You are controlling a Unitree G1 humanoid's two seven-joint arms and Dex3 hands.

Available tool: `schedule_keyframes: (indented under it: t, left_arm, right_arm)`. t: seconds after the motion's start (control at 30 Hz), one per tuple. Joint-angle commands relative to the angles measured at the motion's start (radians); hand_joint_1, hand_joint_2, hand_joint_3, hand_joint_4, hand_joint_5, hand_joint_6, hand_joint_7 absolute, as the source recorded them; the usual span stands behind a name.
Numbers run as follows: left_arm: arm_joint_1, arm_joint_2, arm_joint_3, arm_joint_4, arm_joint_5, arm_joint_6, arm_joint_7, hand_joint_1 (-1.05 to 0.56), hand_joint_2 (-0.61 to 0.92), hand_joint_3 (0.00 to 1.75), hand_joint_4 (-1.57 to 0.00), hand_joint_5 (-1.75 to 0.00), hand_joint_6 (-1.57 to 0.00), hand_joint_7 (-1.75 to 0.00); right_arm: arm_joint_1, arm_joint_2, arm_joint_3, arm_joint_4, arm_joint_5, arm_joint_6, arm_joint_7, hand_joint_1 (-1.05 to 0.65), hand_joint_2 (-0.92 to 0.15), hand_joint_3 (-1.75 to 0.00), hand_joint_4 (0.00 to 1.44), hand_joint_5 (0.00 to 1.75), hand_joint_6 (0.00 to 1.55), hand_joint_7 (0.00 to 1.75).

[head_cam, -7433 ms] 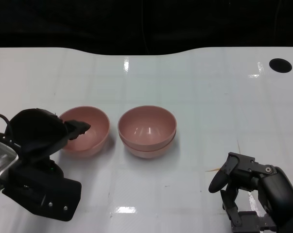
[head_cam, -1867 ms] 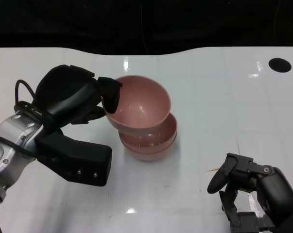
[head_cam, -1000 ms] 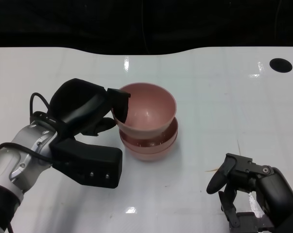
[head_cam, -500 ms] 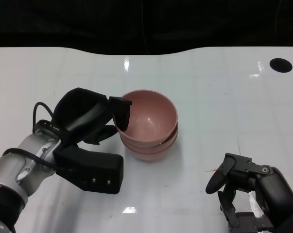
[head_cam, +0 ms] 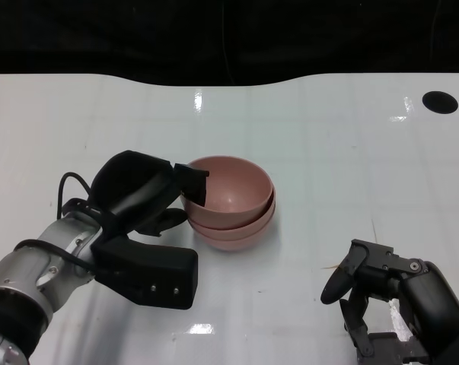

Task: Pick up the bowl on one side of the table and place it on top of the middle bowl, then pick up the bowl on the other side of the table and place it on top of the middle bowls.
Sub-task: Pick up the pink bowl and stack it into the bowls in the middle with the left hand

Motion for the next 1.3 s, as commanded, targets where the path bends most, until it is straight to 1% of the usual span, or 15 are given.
schedule_keyframes:
  t: [0.03, 0.4, 0.57, 0.7, 0.73, 0.77, 0.83, 0.87, 0.9, 0.93, 1.0, 1.03, 1.13, 1.2, 1.3]
  left_arm:
    - [-0.027, 0.003, -0.009, 0.023, -0.001, -0.003, 0.014, -0.21, 0.88, 0.42, -0.68, -1.62, -0.71, -1.35]
    - [-0.049, -0.003, -0.042, 0.097, 0.013, -0.044, 0.106, -0.20, 0.92, 0.29, -0.74, -1.47, -0.77, -1.15]
    - [-0.057, -0.009, -0.060, 0.121, 0.025, -0.063, 0.152, -0.19, 0.90, 0.27, -0.73, -1.45, -0.78, -1.14]
    - [-0.058, -0.003, -0.069, 0.128, 0.018, -0.083, 0.148, -0.17, 0.92, 0.25, -0.73, -1.41, -0.78, -1.16]
    - [-0.058, 0.000, -0.071, 0.127, 0.018, -0.085, 0.145, -0.16, 0.91, 0.23, -0.75, -1.30, -0.78, -1.06]
    - [-0.058, 0.005, -0.075, 0.124, 0.023, -0.087, 0.144, -0.15, 0.91, 0.22, -0.76, -1.26, -0.79, -1.01]
    - [-0.059, 0.014, -0.082, 0.116, 0.031, -0.084, 0.139, -0.17, 0.91, 0.15, -0.73, -1.17, -0.78, -0.74]
    - [-0.058, 0.022, -0.086, 0.104, 0.035, -0.078, 0.121, -0.17, 0.92, 0.14, -0.73, -1.15, -0.79, -0.67]
    - [-0.057, 0.031, -0.089, 0.091, 0.037, -0.073, 0.104, -0.20, 0.92, 0.13, -0.69, -1.12, -0.76, -0.55]
    - [-0.054, 0.039, -0.088, 0.075, 0.035, -0.069, 0.082, -0.24, 0.92, 0.11, -0.65, -1.06, -0.76, -0.34]
    - [-0.048, 0.055, -0.086, 0.046, 0.027, -0.065, 0.041, -0.28, 0.92, 0.07, -0.63, -0.95, -0.75, -0.15]
    - [-0.045, 0.060, -0.084, 0.034, 0.024, -0.063, 0.027, -0.30, 0.92, 0.05, -0.62, -0.83, -0.72, -0.08]
    - [-0.037, 0.076, -0.078, 0.005, 0.012, -0.064, -0.010, -0.34, 0.92, 0.03, -0.58, -0.70, -0.67, -0.02]
    - [-0.026, 0.102, -0.067, -0.043, -0.007, -0.065, -0.071, -0.44, 0.91, 0.01, -0.45, -0.46, -0.50, 0.00]
    - [-0.005, 0.130, -0.050, -0.120, -0.024, -0.045, -0.147, -0.52, 0.92, 0.01, -0.40, -0.33, -0.42, 0.00]
  right_arm:
    - [0.006, -0.005, -0.004, -0.009, 0.006, 0.008, -0.001, 0.03, -0.33, -1.40, 0.77, 1.71, 0.74, 1.41]
    - [0.006, -0.005, -0.004, -0.004, 0.005, 0.001, -0.002, 0.02, -0.33, -1.40, 0.78, 1.71, 0.74, 1.41]
    - [0.008, -0.004, -0.002, -0.007, 0.006, 0.005, -0.002, 0.02, -0.33, -1.40, 0.78, 1.71, 0.74, 1.41]
    - [0.006, -0.004, -0.002, -0.003, 0.003, 0.000, -0.004, 0.03, -0.33, -1.40, 0.78, 1.70, 0.74, 1.41]
    - [0.005, -0.004, -0.002, -0.002, 0.003, -0.002, -0.004, 0.02, -0.33, -1.40, 0.78, 1.70, 0.74, 1.41]
    - [0.005, -0.004, -0.001, -0.004, 0.003, 0.000, -0.003, 0.02, -0.33, -1.40, 0.78, 1.70, 0.74, 1.41]
    - [0.005, -0.004, -0.001, -0.007, 0.003, 0.004, -0.003, 0.02, -0.33, -1.40, 0.78, 1.70, 0.74, 1.41]
    - [0.005, -0.003, 0.000, -0.008, 0.003, 0.005, -0.003, 0.02, -0.33, -1.40, 0.78, 1.71, 0.74, 1.41]
    - [0.005, -0.002, 0.000, -0.008, 0.004, 0.005, -0.004, 0.02, -0.33, -1.40, 0.78, 1.71, 0.74, 1.41]
    - [0.005, -0.002, 0.000, -0.007, 0.004, 0.003, -0.004, 0.02, -0.33, -1.40, 0.78, 1.71, 0.74, 1.41]
    - [0.003, -0.003, 0.000, -0.005, 0.002, 0.002, -0.005, 0.02, -0.33, -1.40, 0.79, 1.71, 0.75, 1.41]
    - [0.003, -0.003, 0.000, -0.005, 0.001, 0.002, -0.005, 0.02, -0.33, -1.40, 0.79, 1.71, 0.75, 1.41]
    - [0.002, -0.003, 0.000, -0.005, 0.002, 0.005, -0.005, 0.02, -0.33, -1.40, 0.79, 1.70, 0.75, 1.40]
    - [0.000, -0.001, 0.000, -0.004, 0.003, 0.007, -0.005, 0.03, -0.33, -1.41, 0.78, 1.70, 0.75, 1.40]
    - [0.001, 0.000, 0.000, -0.004, 0.003, 0.006, -0.006, 0.03, -0.32, -1.41, 0.78, 1.69, 0.75, 1.40]
